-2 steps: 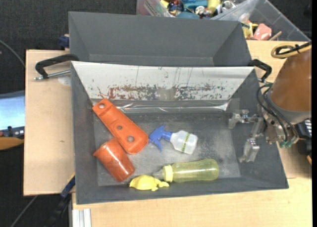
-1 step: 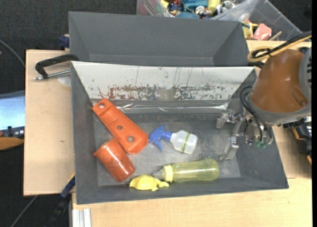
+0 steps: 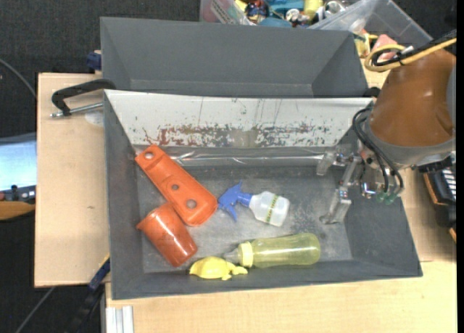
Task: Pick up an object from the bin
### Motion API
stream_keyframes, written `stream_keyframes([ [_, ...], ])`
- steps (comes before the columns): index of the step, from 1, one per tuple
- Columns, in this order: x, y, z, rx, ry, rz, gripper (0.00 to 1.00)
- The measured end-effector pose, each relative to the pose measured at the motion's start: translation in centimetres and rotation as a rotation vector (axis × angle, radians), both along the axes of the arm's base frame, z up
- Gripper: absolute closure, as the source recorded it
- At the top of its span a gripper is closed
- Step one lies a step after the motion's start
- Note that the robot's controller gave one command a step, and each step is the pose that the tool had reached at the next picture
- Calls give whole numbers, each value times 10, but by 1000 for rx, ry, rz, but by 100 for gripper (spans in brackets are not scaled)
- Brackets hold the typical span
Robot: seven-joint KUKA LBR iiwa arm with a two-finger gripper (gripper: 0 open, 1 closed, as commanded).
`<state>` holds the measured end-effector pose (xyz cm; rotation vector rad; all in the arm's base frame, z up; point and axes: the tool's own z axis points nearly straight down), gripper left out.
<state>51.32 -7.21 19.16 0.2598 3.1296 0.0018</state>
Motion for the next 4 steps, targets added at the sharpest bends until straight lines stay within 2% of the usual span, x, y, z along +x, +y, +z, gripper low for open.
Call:
stream_keyframes([
  [1, 9, 26, -21, -1, -16, 76, 0],
  [2, 5, 76, -90, 0, -6, 99, 0],
  [3, 10, 106, -122, 2, -30, 106, 0],
  [4, 22, 91, -121, 1, -11, 46, 100],
])
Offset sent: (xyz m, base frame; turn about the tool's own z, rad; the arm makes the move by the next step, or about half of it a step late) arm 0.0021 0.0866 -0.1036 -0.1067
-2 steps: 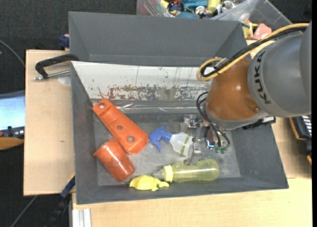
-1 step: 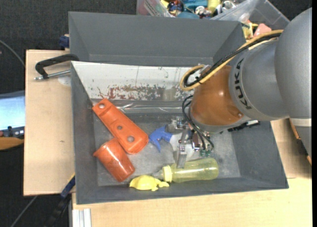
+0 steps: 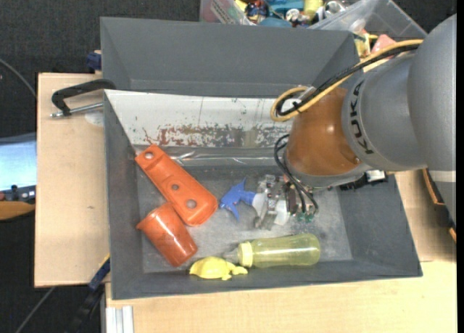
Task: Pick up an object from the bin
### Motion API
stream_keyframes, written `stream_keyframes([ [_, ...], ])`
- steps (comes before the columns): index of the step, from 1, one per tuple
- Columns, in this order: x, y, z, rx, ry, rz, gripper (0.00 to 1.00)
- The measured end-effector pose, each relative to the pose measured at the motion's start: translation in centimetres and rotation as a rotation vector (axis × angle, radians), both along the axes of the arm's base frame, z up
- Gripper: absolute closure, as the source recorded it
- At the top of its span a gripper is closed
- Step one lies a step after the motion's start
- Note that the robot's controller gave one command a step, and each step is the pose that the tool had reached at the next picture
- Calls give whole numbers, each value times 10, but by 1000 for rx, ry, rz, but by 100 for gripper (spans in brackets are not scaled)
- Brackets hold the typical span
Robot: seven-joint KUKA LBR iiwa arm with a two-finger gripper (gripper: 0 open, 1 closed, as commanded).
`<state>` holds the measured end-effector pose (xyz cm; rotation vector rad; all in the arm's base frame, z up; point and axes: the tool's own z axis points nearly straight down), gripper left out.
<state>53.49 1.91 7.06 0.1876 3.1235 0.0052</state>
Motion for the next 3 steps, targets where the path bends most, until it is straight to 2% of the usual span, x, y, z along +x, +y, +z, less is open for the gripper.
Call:
stream_keyframes([
  [1, 0, 0, 0, 0, 0, 0, 100],
  [2, 6, 2, 46, 1, 5, -10, 100],
  [3, 12, 0, 85, 1, -10, 0, 100],
])
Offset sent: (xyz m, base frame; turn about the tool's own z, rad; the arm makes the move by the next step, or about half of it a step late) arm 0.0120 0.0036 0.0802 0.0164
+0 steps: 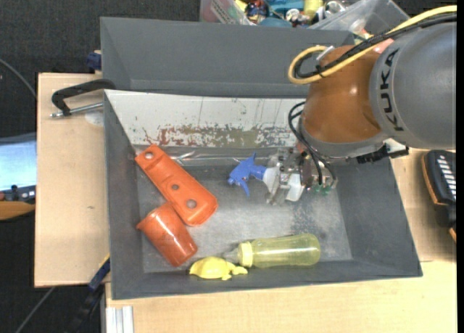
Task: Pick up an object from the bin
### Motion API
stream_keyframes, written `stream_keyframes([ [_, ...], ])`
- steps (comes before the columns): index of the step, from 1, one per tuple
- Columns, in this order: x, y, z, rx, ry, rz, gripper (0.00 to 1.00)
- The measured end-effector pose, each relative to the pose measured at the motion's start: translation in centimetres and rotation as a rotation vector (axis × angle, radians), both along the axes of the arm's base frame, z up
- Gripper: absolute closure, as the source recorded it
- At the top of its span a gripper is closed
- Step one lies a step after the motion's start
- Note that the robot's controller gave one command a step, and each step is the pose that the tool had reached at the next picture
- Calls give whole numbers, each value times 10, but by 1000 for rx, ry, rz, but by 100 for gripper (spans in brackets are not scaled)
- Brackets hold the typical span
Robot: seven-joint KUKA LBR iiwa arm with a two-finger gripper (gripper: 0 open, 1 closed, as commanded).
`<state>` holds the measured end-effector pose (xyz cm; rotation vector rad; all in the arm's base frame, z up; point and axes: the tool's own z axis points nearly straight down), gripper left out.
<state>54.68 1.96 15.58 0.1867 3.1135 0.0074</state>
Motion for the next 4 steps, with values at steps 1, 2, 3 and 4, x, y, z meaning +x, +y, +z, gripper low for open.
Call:
stream_keyframes([
  [1, -4, 2, 36, -1, 16, 29, 100],
  [2, 6, 8, 87, 0, -2, 36, 100],
  [3, 34, 2, 118, 0, 8, 41, 100],
  [4, 21, 20, 72, -1, 0, 61, 100],
])
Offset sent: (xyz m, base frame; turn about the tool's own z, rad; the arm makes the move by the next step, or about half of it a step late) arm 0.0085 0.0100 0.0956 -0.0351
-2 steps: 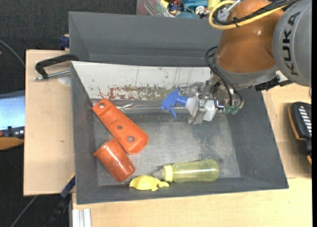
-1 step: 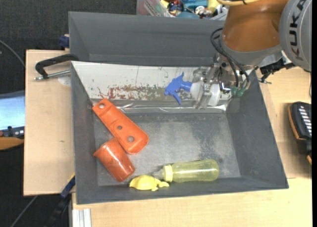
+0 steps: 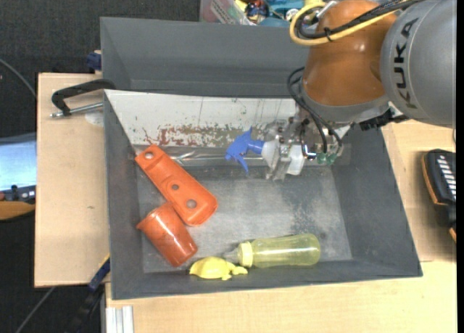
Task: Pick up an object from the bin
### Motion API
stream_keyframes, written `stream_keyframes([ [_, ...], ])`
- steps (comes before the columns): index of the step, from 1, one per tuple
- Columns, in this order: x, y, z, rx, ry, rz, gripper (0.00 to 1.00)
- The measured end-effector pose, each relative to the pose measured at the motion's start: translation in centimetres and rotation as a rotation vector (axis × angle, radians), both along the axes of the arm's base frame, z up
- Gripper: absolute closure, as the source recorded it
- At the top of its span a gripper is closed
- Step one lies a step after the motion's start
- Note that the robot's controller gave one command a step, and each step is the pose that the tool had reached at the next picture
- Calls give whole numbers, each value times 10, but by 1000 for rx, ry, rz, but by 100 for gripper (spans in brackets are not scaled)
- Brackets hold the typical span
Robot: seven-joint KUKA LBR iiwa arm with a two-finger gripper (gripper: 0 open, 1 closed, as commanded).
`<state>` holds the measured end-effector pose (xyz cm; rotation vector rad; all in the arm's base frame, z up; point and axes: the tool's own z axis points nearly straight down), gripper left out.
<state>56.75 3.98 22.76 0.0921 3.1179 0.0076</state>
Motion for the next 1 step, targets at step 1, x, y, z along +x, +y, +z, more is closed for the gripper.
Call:
stream_keyframes([
  [1, -7, 20, -20, 1, 15, -72, 100],
])
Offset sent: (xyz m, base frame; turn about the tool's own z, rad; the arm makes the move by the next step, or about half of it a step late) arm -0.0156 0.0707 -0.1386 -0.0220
